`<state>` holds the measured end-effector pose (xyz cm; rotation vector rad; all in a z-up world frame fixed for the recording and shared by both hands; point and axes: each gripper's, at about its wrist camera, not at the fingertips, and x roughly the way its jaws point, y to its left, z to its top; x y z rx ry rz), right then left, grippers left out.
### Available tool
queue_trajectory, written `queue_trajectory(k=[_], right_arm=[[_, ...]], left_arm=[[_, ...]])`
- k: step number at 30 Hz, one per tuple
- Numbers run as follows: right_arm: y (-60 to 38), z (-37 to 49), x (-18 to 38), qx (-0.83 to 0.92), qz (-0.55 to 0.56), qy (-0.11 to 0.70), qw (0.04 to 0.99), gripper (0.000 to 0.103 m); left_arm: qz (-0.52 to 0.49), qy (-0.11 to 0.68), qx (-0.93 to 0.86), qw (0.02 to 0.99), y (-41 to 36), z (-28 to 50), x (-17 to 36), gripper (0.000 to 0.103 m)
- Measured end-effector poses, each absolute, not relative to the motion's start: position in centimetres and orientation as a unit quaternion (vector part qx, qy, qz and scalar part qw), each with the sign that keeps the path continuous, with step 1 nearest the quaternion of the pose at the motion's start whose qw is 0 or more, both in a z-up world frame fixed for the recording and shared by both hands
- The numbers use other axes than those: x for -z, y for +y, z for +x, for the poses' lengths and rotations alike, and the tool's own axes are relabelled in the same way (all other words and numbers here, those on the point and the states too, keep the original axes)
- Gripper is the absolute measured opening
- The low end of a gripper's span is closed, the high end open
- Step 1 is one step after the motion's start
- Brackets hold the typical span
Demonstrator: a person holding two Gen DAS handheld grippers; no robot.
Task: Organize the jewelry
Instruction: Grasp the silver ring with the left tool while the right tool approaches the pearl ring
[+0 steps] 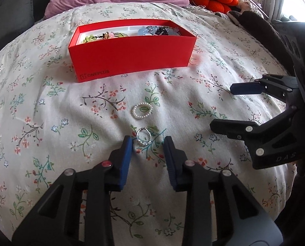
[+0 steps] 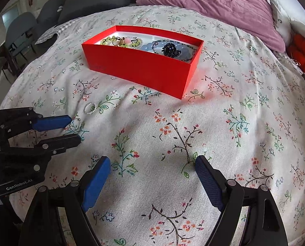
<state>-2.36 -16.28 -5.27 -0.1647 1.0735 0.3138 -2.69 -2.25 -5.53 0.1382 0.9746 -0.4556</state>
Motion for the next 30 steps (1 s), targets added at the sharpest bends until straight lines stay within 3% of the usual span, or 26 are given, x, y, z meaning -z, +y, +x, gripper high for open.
queue_trajectory(k=[9, 17, 30], right_arm=[[-16.4, -2.4, 5.2, -0.148, -0.078, 0.508, 0.845, 0.086], [-16.1, -2.2, 5.1, -0.149, -0.083, 0.505, 0.846, 0.086], [-14.2, -1.6, 5.1, -0.158, -0.091, 0.500, 0.847, 0.086]], left_arm=[[0.068, 0.460, 0.216, 0.859, -2.2, -2.5, 5.6, 0.026], [0.071, 0.459, 0.212, 0.860, -1.6, -2.3, 5.4, 0.007], [0.076, 0.455, 0.203, 0.864, -1.0, -2.7, 4.8, 0.004]])
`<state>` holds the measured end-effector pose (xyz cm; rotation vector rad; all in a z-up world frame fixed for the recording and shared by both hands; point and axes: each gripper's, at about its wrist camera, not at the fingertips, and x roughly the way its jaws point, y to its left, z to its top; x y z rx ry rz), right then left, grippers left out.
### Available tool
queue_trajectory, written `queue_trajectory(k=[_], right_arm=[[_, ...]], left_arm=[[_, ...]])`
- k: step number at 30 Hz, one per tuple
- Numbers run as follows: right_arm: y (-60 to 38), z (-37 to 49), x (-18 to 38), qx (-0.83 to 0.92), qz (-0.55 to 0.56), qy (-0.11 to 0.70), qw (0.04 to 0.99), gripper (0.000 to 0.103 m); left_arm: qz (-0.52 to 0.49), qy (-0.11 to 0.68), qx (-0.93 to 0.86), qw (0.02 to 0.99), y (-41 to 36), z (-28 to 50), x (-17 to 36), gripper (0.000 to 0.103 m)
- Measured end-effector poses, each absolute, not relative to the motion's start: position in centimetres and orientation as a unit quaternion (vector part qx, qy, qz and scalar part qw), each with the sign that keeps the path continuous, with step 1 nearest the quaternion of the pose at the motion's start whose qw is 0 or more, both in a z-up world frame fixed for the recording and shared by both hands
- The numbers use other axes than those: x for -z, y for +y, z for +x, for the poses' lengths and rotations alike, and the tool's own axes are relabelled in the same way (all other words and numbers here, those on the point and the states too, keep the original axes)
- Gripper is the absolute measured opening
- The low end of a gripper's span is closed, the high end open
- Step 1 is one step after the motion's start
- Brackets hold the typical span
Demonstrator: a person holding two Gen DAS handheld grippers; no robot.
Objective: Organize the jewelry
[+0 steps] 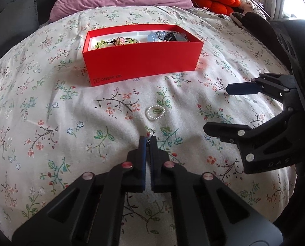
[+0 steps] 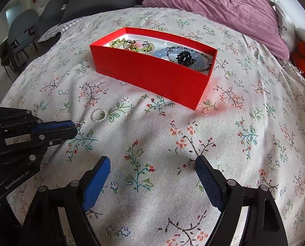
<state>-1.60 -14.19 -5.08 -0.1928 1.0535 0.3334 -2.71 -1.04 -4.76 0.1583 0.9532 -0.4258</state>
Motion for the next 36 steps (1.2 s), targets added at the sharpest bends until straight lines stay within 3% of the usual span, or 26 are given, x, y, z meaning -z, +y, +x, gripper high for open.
queue_trajectory(k=[21, 26, 31, 36], right_arm=[[-8.3, -0.5, 6.0, -0.216, -0.093, 0.480, 0.845, 0.083], [-7.6, 0.2, 6.3, -0.213, -0.089, 0.478, 0.847, 0.071], [-7.3, 0.6, 6.2, -0.217, -0.089, 0.478, 0.846, 0.050], [-7.0, 0.6, 6.2, -0.226, -0.089, 0.478, 0.844, 0.039]], left_arm=[[0.049, 0.466, 0.145, 0.871, 3.5, -1.8, 3.8, 0.004], [0.043, 0.468, 0.142, 0.871, 4.1, -1.8, 3.7, 0.004], [0.034, 0.469, 0.140, 0.871, 4.8, -1.7, 3.6, 0.004], [0.033, 0.470, 0.141, 0.871, 4.9, -1.7, 3.6, 0.004]])
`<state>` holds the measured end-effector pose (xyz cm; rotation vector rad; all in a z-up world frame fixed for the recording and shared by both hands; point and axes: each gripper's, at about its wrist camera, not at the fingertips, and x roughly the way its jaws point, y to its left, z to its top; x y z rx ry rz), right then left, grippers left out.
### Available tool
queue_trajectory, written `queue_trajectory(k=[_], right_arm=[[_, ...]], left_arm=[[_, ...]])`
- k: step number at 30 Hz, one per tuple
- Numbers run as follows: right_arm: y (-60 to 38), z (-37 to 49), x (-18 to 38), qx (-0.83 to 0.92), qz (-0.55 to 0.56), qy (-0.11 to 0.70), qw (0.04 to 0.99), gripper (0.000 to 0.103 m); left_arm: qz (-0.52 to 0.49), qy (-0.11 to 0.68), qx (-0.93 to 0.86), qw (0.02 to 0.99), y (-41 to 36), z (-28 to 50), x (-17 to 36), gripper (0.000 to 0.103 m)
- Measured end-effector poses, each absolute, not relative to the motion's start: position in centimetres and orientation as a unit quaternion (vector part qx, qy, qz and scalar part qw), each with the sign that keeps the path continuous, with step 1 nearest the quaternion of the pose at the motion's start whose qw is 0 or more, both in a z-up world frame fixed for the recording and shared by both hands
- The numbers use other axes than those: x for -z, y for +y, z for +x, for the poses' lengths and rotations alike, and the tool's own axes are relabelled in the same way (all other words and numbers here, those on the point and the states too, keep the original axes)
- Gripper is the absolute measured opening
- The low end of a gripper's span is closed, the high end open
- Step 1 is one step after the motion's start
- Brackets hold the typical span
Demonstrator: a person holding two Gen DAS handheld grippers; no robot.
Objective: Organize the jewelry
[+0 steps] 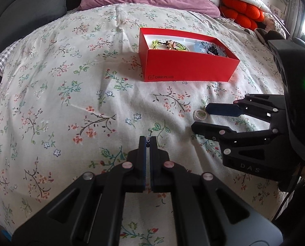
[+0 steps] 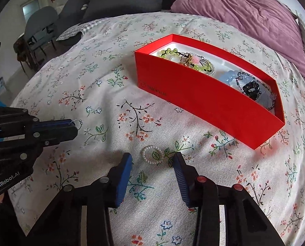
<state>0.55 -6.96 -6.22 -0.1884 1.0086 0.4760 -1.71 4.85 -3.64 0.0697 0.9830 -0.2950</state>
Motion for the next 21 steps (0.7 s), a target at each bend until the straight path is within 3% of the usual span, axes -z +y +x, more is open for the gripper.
queue_trajectory(k=[4, 7, 21], right_arm=[[-6.6, 0.5, 6.1, -0.236, -0.093, 0.478, 0.841, 0.018], [-6.3, 0.3, 6.0, -0.242, -0.099, 0.477, 0.839, 0.012], [-7.4, -0.4, 4.1, -0.253, -0.081, 0.472, 0.841, 0.006]], left_arm=[[0.034, 0.470, 0.141, 0.870, 4.7, -1.7, 3.6, 0.004], [0.034, 0.470, 0.141, 0.871, 4.7, -1.7, 3.6, 0.004], [0.035, 0.468, 0.142, 0.872, 4.5, -1.7, 3.5, 0.004]])
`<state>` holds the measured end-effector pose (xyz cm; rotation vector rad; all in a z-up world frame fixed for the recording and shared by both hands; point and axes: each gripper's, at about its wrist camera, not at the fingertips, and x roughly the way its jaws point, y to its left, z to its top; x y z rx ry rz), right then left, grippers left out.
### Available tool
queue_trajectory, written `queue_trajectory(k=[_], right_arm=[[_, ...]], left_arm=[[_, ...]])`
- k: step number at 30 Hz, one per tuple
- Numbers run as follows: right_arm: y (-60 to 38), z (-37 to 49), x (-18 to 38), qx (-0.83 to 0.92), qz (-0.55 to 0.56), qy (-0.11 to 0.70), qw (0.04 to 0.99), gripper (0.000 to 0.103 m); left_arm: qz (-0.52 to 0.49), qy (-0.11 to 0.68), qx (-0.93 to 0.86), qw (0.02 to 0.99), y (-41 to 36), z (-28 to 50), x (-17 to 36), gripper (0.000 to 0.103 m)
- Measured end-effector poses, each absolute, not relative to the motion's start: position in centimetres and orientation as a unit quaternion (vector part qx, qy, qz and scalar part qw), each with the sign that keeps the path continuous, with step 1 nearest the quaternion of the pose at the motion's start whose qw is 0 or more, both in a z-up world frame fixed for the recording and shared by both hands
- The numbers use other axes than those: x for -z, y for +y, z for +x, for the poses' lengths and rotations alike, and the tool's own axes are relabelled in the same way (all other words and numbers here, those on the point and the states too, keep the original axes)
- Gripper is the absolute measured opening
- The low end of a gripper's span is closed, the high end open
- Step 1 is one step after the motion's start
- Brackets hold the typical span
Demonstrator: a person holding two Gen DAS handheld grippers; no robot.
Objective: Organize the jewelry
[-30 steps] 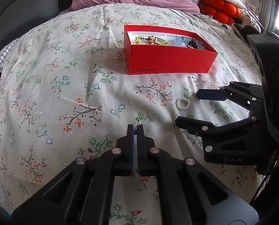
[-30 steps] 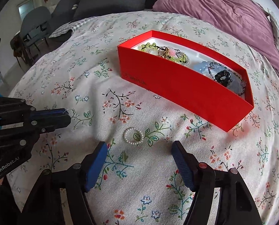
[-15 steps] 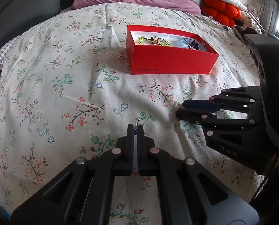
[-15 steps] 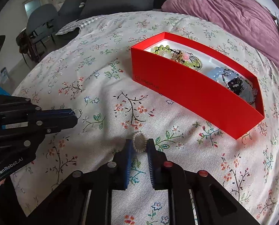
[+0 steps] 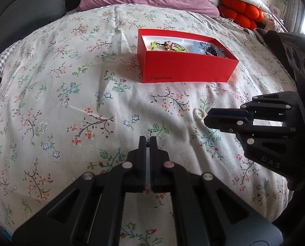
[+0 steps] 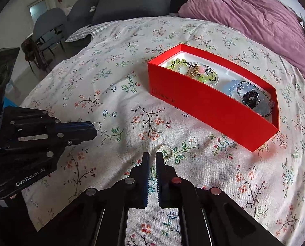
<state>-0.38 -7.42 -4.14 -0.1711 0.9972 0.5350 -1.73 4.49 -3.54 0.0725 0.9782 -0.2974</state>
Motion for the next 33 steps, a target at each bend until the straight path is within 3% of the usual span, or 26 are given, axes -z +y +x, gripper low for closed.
queue_trajectory(k=[9, 17, 18, 19, 21, 33], right_arm=[[-9.3, -0.7, 2.4, -0.244, -0.063, 0.456, 0.854, 0.006], [-9.5, 0.0, 4.1, -0.230, -0.078, 0.489, 0.838, 0.018], [-9.4, -0.1, 4.4, -0.230, -0.082, 0.492, 0.835, 0.026], [-9.3, -0.1, 4.6, -0.232, -0.084, 0.495, 0.833, 0.046], [-9.0, -0.3, 4.9, -0.233, -0.089, 0.491, 0.835, 0.073], [-7.4, 0.2, 6.3, -0.237, -0.109, 0.487, 0.834, 0.073]], left_arm=[[0.037, 0.467, 0.144, 0.872, 4.2, -1.8, 3.5, 0.004], [0.041, 0.470, 0.145, 0.870, 3.7, -1.7, 3.6, 0.003], [0.042, 0.470, 0.146, 0.870, 3.7, -1.7, 3.6, 0.003], [0.043, 0.470, 0.146, 0.870, 3.6, -1.7, 3.6, 0.004], [0.042, 0.470, 0.146, 0.870, 3.7, -1.6, 3.6, 0.004], [0.039, 0.470, 0.145, 0.870, 4.2, -1.5, 3.6, 0.004]])
